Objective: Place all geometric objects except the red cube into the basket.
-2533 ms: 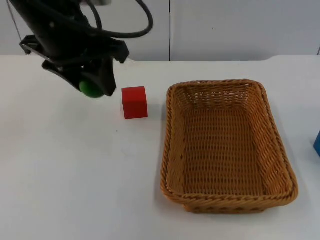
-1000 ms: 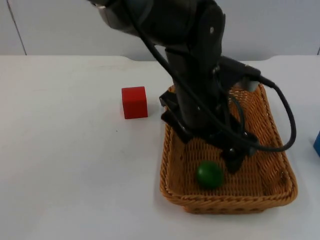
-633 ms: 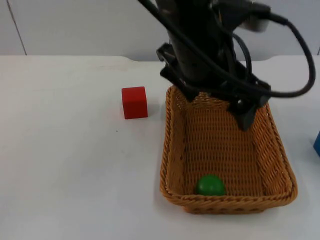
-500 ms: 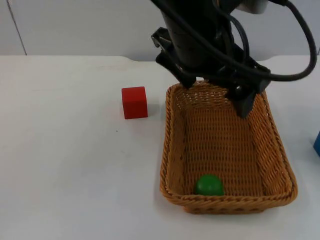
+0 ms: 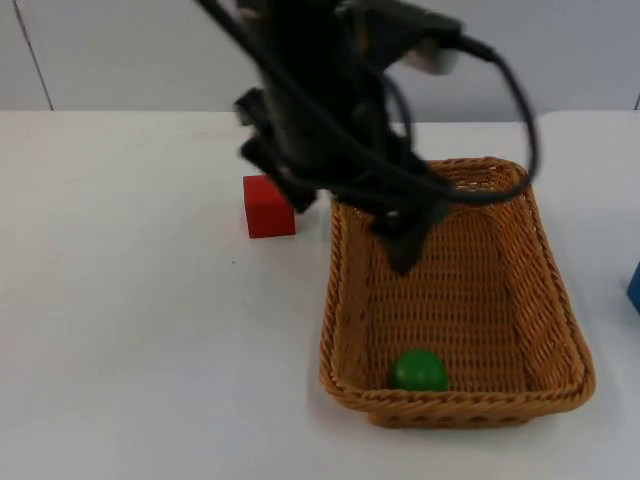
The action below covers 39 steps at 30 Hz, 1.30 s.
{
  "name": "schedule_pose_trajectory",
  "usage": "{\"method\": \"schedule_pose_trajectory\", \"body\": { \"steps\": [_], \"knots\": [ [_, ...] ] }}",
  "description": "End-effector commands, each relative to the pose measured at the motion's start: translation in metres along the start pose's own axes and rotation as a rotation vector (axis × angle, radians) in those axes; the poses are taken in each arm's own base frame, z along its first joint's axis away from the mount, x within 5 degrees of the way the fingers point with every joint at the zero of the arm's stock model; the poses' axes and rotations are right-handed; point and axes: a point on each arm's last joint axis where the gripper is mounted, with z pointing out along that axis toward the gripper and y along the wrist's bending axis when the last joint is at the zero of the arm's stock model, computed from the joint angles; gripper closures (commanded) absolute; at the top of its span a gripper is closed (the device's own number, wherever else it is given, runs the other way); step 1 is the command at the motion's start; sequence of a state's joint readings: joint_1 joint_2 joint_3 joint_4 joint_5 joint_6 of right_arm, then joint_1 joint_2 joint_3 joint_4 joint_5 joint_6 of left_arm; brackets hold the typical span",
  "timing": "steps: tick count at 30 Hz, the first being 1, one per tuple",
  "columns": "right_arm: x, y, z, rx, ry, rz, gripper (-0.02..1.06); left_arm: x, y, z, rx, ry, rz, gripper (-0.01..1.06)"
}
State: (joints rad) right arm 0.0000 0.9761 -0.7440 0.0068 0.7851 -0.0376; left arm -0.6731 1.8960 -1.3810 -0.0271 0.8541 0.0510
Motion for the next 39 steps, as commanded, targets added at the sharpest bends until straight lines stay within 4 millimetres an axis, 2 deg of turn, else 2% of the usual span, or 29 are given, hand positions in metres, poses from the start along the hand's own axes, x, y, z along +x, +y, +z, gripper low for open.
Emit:
{"method": "schedule_pose_trajectory", "body": {
  "steps": [1, 4, 5, 9, 10, 11, 15, 16, 20, 22, 31, 39],
  "knots": [
    [-0.001, -0.001, -0.002, 0.008, -0.005, -0.002, 0.01, 0.010, 0.011, -0.009, -0.002, -0.020, -0.046, 0.12],
    [-0.001, -0.001, -0.002, 0.002, -0.006, 0.005, 0.01, 0.043, 0.045, -0.022, -0.012, -0.025, -0.178, 0.12],
    [-0.001, -0.001, -0.002, 0.002, -0.006, 0.005, 0.01, 0.043, 0.045, -0.022, -0.012, -0.025, -0.178, 0.12],
    [-0.001, -0.001, -0.002, 0.002, -0.008, 0.005, 0.01, 0.084, 0.081, -0.040, -0.038, -0.039, -0.375, 0.12],
    [-0.001, -0.001, -0.002, 0.002, -0.008, 0.005, 0.01, 0.095, 0.086, -0.043, -0.046, -0.034, -0.408, 0.12],
    [-0.001, -0.001, -0.002, 0.002, -0.008, 0.005, 0.01, 0.095, 0.086, -0.043, -0.046, -0.034, -0.408, 0.12],
    [-0.001, -0.001, -0.002, 0.002, -0.008, 0.005, 0.01, 0.133, 0.101, -0.062, -0.078, -0.058, -0.519, 0.12],
    [-0.001, -0.001, -0.002, 0.002, -0.008, 0.005, 0.01, 0.133, 0.101, -0.062, -0.078, -0.058, -0.519, 0.12],
    [-0.001, -0.001, -0.002, 0.002, -0.008, 0.005, 0.01, 0.158, 0.097, -0.083, -0.101, -0.111, -0.553, 0.12],
    [-0.001, -0.001, -0.002, 0.002, -0.008, 0.005, 0.01, 0.163, 0.094, -0.090, -0.108, -0.136, -0.547, 0.12],
    [0.000, -0.001, -0.002, 0.001, 0.000, 0.005, 0.01, 0.207, 0.069, -0.131, -0.181, -0.308, -0.583, 0.12],
    [0.000, -0.001, -0.002, 0.001, 0.000, 0.006, 0.01, 0.224, 0.057, -0.148, -0.191, -0.373, -0.561, 0.11]
  ]
}}
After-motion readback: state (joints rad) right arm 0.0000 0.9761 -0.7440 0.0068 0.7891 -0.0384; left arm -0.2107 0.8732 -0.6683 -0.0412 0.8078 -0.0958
